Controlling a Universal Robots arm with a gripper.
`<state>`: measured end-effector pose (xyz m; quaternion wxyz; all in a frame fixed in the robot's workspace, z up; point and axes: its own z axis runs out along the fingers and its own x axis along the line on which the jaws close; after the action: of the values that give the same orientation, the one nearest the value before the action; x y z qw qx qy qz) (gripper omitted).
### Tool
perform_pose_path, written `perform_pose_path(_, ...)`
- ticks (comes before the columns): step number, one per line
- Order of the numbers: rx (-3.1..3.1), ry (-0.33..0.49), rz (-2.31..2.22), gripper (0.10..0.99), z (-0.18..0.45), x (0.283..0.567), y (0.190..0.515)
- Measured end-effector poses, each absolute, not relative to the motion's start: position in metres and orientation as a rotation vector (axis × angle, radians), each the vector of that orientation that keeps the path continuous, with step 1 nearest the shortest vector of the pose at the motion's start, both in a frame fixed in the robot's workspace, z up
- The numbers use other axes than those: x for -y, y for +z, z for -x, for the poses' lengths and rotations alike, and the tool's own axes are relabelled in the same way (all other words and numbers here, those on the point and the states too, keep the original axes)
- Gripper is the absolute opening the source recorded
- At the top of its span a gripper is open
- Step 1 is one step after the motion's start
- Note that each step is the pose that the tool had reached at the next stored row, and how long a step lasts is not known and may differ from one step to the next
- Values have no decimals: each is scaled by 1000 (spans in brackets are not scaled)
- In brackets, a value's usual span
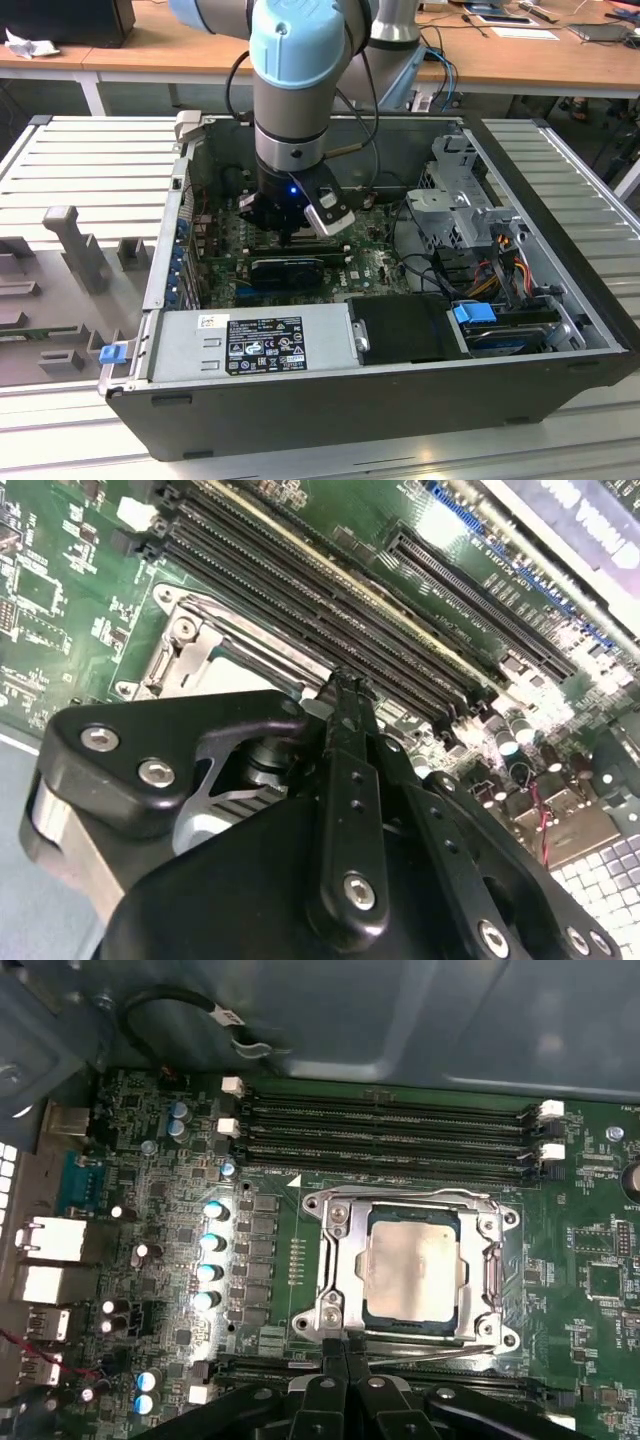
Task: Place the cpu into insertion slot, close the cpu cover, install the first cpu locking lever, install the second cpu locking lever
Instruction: 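Install the second cpu locking lever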
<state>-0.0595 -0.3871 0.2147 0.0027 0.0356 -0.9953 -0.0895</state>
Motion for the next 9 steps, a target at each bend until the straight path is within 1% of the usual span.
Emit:
perform_pose_path(7, 3107, -425, -123, 106, 64, 403, 213)
perform_pose_path(9, 3104, -451, -128, 106, 67, 406, 212)
